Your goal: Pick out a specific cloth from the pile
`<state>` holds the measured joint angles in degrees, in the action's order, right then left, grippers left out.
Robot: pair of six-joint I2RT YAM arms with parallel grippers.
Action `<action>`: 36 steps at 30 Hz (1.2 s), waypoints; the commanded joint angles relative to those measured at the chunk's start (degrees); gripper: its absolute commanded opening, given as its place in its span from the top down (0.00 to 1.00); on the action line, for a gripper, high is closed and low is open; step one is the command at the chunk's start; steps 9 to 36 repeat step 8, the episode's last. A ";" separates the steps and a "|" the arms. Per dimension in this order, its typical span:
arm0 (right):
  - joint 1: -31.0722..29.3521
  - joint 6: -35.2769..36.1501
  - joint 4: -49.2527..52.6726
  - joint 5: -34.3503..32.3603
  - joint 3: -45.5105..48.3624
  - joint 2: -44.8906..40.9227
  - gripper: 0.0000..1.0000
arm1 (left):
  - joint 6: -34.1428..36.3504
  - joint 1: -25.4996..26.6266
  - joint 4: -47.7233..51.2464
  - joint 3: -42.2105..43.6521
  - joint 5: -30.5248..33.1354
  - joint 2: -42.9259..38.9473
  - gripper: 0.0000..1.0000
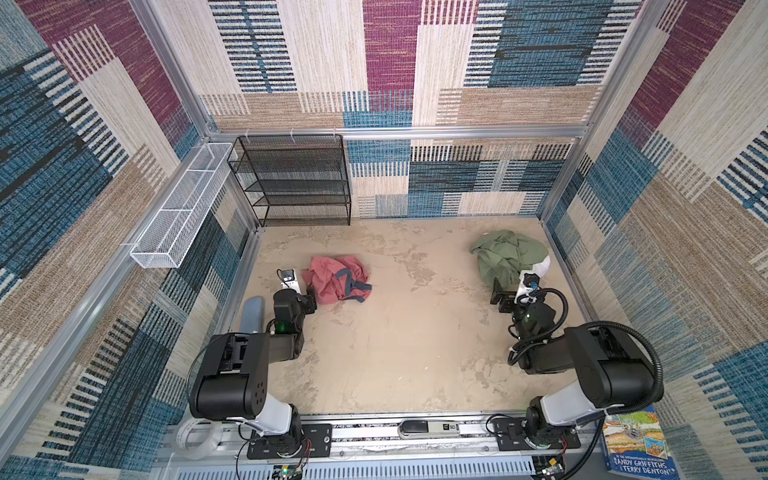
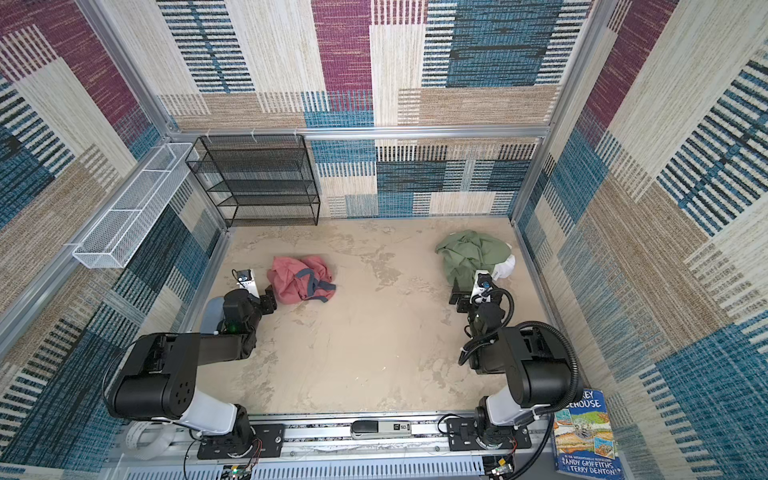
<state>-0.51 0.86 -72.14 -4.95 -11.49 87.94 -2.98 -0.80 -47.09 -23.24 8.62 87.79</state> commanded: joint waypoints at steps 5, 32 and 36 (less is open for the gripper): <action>0.00 -0.42 -1.86 0.56 -0.34 0.03 0.00 | 1.05 -0.07 -0.72 -0.31 -0.58 0.09 0.28; 0.03 -0.43 -2.17 0.53 -0.17 -0.03 0.00 | 1.05 -0.08 -0.72 -0.38 -0.58 0.10 0.28; 0.03 -0.43 -2.17 0.53 -0.17 -0.03 0.00 | 1.05 -0.08 -0.72 -0.38 -0.58 0.10 0.28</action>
